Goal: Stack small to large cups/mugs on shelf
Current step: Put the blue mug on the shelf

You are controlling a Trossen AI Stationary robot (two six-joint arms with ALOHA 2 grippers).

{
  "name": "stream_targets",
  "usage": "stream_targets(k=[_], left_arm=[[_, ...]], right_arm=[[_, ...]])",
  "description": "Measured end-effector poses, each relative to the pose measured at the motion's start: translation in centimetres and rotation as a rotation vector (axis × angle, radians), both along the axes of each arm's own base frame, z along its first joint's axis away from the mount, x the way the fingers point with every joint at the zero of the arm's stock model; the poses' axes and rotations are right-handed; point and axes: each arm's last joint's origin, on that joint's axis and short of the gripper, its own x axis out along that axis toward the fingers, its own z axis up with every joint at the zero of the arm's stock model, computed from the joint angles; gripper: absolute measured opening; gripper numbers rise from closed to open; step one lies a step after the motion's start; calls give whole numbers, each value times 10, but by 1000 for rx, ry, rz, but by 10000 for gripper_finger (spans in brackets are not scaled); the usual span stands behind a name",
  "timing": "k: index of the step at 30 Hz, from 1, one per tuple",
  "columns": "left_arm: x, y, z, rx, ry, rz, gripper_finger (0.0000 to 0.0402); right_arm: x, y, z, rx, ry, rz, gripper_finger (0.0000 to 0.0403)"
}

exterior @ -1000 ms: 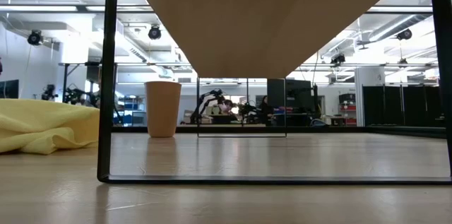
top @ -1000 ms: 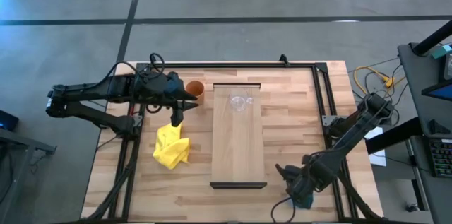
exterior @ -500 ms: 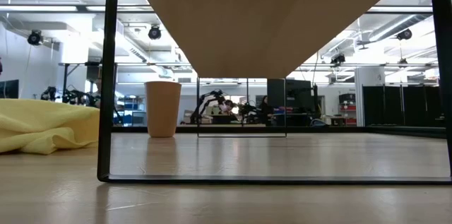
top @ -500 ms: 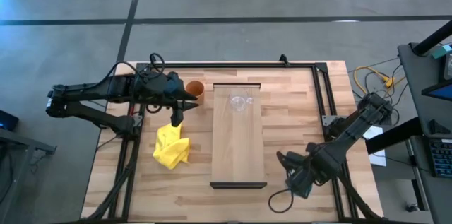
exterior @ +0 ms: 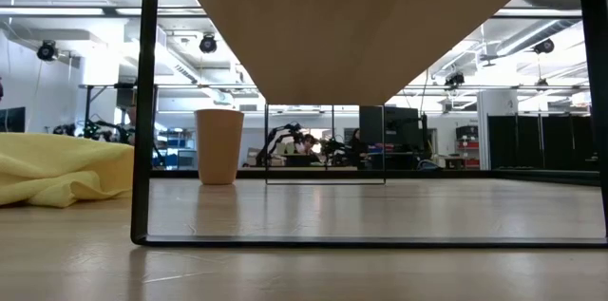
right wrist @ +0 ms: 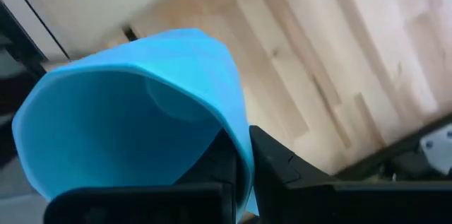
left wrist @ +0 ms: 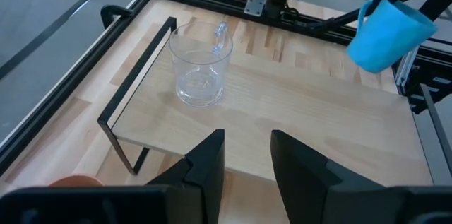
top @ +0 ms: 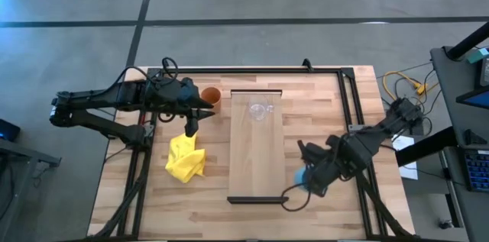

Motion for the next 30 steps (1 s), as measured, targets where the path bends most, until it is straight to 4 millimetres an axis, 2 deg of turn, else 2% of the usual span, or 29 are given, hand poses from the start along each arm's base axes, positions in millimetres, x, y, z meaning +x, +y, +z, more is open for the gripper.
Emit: stream_targets(k=[11,16,23,30], left_arm=[[0,0,0,0,0,1,102],[0,0,0,0,0,0,102],[0,0,0,0,-2,0,102],[0,0,0,-50,-9,29,102]], right_arm=[[18,-35,42,-57,-198,13,14],[27,-55,55,-73,-245,21,14],[47,-82,58,-88,-247,85,14],[72,-97,48,-48,-199,199,14]])
